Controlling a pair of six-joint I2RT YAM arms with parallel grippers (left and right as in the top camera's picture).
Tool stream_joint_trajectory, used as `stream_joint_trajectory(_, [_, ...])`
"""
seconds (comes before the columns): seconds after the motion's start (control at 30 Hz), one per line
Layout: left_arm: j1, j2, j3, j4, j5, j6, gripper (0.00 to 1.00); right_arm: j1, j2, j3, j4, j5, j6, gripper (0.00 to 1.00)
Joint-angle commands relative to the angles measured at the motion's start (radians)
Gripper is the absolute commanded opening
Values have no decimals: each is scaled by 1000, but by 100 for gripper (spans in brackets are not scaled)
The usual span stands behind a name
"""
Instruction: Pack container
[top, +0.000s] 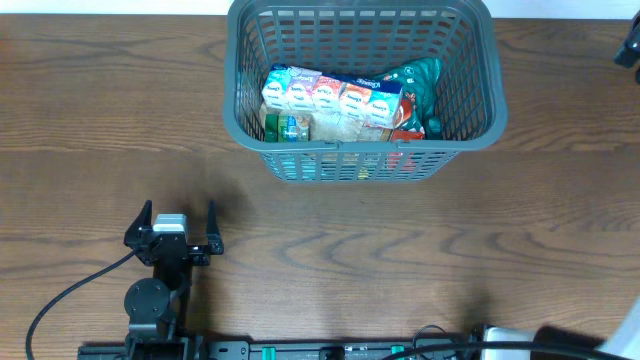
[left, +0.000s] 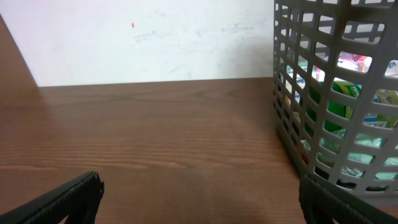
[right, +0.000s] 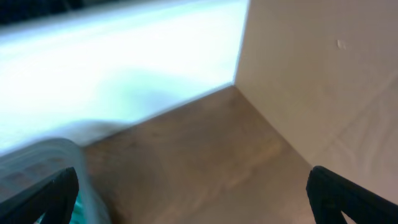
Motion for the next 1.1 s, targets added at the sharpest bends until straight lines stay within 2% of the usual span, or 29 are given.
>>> stream_joint_trajectory(0.0, [5, -5, -14, -44, -9, 18, 98, 45, -84, -79, 73, -17, 3, 99])
stream_joint_trajectory(0.2, [5, -5, -14, -44, -9, 18, 99, 92, -257, -348, 311, -29, -3, 99])
stream_joint_trajectory(0.43, [5, -5, -14, -44, -9, 18, 99, 107, -518, -765, 591, -201, -182, 99])
stream_joint_trajectory(0.67, [5, -5, -14, -44, -9, 18, 98, 107, -776, -1136, 701, -247, -222, 99])
stream_joint_trajectory(1.07, [5, -5, -14, -44, -9, 18, 99, 109, -1125, -1645, 883, -377, -222, 99])
